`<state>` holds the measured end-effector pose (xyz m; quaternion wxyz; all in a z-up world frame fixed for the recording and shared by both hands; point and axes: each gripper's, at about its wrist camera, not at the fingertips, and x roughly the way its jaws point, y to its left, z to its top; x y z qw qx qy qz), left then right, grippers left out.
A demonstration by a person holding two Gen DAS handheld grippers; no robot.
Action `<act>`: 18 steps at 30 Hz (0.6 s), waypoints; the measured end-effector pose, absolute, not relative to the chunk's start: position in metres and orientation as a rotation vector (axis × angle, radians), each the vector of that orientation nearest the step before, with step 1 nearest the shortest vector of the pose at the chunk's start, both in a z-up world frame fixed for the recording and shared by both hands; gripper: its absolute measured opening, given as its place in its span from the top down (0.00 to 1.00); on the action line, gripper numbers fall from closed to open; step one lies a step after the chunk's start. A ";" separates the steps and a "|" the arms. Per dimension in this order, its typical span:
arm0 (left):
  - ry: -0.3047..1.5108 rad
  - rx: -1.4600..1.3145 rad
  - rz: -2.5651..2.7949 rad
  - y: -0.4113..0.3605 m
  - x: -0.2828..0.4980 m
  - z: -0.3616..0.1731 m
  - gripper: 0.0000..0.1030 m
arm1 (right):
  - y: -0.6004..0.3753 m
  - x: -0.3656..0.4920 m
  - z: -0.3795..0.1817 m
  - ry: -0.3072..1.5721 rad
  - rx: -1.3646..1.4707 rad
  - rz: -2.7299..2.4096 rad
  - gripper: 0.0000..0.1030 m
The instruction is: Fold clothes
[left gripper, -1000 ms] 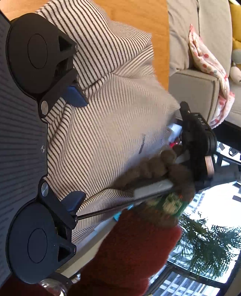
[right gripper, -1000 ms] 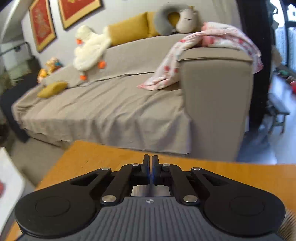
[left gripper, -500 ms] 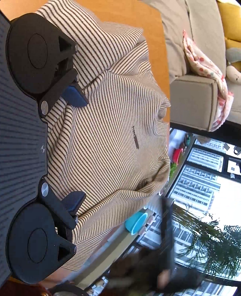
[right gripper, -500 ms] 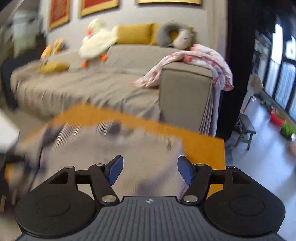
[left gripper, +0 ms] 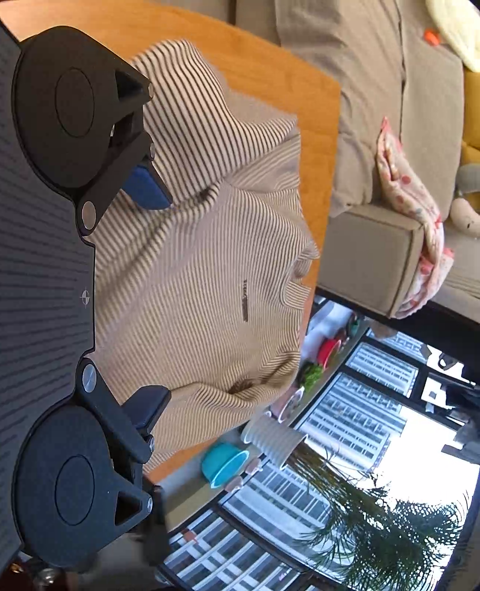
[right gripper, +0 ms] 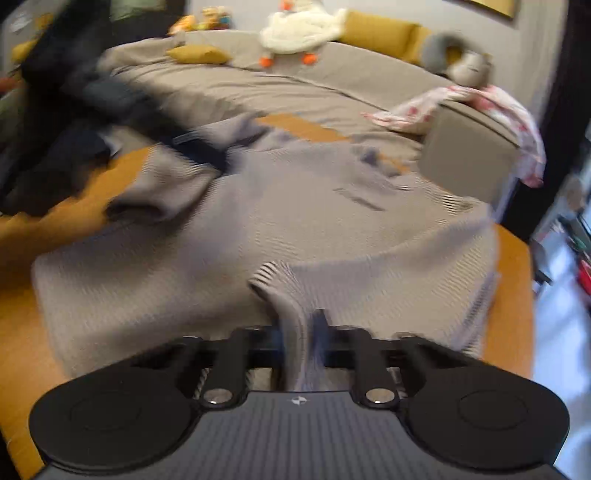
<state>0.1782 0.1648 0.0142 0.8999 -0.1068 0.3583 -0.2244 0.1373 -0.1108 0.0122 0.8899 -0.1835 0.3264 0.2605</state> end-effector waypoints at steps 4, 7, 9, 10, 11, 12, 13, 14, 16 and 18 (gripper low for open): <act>0.749 -0.228 -0.450 0.171 0.169 0.014 0.00 | -0.166 0.176 0.057 0.618 -0.233 0.363 0.91; 0.748 -0.239 -0.454 0.173 0.170 0.013 0.00 | -0.226 0.212 0.114 0.513 -0.067 0.208 0.91; 0.742 -0.248 -0.460 0.174 0.172 0.013 0.00 | -0.255 0.230 0.151 0.441 0.019 0.141 0.91; 0.737 -0.254 -0.465 0.174 0.173 0.013 0.00 | -0.265 0.238 0.166 0.413 0.052 0.126 0.91; 0.731 -0.259 -0.471 0.174 0.173 0.014 0.00 | -0.269 0.245 0.179 0.392 0.074 0.122 0.91; 0.725 -0.264 -0.478 0.174 0.173 0.015 0.00 | -0.268 0.252 0.188 0.381 0.085 0.128 0.91; 0.718 -0.266 -0.482 0.175 0.173 0.017 0.00 | -0.262 0.260 0.195 0.377 0.089 0.143 0.91; 0.711 -0.267 -0.485 0.175 0.173 0.019 0.00 | -0.255 0.268 0.200 0.375 0.093 0.161 0.91; 0.701 -0.273 -0.484 0.179 0.172 0.022 0.00 | -0.232 0.284 0.201 0.386 0.094 0.220 0.91; 0.691 -0.279 -0.482 0.182 0.170 0.025 0.00 | -0.201 0.305 0.195 0.411 0.088 0.289 0.91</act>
